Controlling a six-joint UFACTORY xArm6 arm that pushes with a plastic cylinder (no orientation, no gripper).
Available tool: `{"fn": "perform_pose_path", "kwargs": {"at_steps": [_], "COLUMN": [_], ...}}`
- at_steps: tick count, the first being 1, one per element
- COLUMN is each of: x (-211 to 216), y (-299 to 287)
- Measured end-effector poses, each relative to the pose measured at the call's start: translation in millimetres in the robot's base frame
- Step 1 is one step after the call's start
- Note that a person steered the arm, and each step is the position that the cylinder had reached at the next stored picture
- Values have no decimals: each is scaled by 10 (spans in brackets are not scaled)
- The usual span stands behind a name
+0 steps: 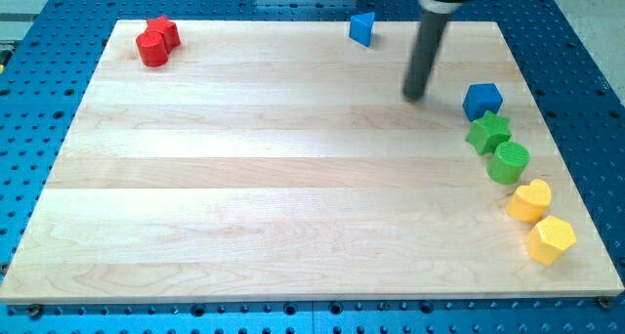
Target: Locate the triangle above the blue cube
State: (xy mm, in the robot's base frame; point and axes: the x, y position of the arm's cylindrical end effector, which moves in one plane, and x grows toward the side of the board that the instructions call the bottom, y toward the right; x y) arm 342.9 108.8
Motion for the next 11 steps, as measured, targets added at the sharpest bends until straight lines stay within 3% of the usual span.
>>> {"fn": "perform_pose_path", "kwargs": {"at_steps": [2,3,4,6,8,9,10,11], "x": [-252,-785,-1172,-1231,-1509,-1497,-1465,-1062], "y": [-1483,-1455,-988,-24,-125,-69,605,860]}}
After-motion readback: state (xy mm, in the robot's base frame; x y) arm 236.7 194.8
